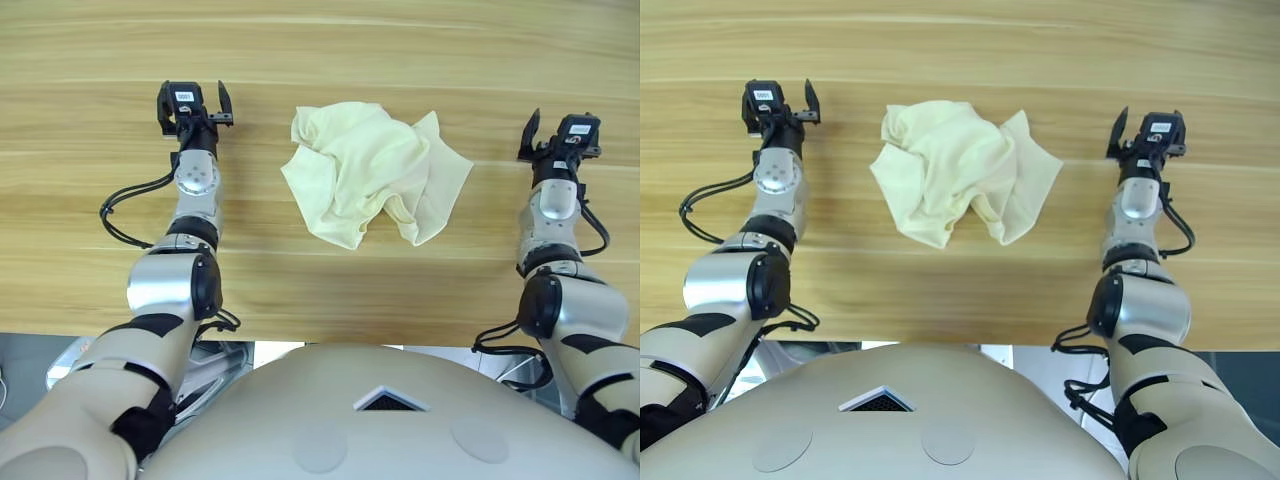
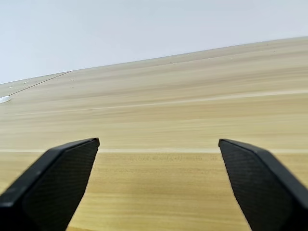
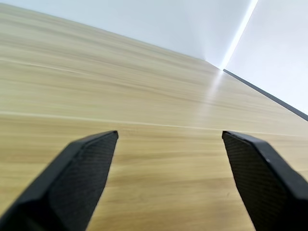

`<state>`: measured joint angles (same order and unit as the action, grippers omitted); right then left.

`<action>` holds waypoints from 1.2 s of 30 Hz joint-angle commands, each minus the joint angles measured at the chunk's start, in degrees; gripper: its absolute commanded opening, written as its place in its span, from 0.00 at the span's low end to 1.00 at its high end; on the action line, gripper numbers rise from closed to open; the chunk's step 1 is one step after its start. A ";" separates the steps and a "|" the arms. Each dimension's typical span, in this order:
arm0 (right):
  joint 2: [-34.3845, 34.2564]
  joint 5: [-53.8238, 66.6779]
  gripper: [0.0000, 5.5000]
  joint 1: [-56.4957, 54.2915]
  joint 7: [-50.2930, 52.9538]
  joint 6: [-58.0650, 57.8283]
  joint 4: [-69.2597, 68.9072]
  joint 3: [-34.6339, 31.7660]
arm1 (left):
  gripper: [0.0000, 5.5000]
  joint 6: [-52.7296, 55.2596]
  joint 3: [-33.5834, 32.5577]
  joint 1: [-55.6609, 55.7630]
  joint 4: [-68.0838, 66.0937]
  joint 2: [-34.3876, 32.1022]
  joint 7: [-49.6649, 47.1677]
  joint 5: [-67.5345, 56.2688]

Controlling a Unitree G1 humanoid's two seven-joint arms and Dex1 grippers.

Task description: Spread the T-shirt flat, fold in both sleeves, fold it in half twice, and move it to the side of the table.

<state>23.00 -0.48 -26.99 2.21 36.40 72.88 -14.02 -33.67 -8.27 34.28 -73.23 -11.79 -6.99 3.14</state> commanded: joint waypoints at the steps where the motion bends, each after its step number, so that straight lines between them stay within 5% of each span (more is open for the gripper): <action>1: -0.24 -0.10 0.73 -0.70 0.36 -0.61 0.08 0.21 | 0.84 -0.04 0.20 1.18 -0.18 -0.21 0.15 0.47; 36: -0.15 -2.80 0.73 -0.15 3.34 0.23 -0.04 2.81 | 0.84 -1.31 0.89 0.62 -0.03 -0.35 -0.38 1.36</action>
<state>22.97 -3.24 -26.99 5.06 36.52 72.88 -11.24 -34.87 -7.35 34.28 -73.22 -11.79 -7.26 4.27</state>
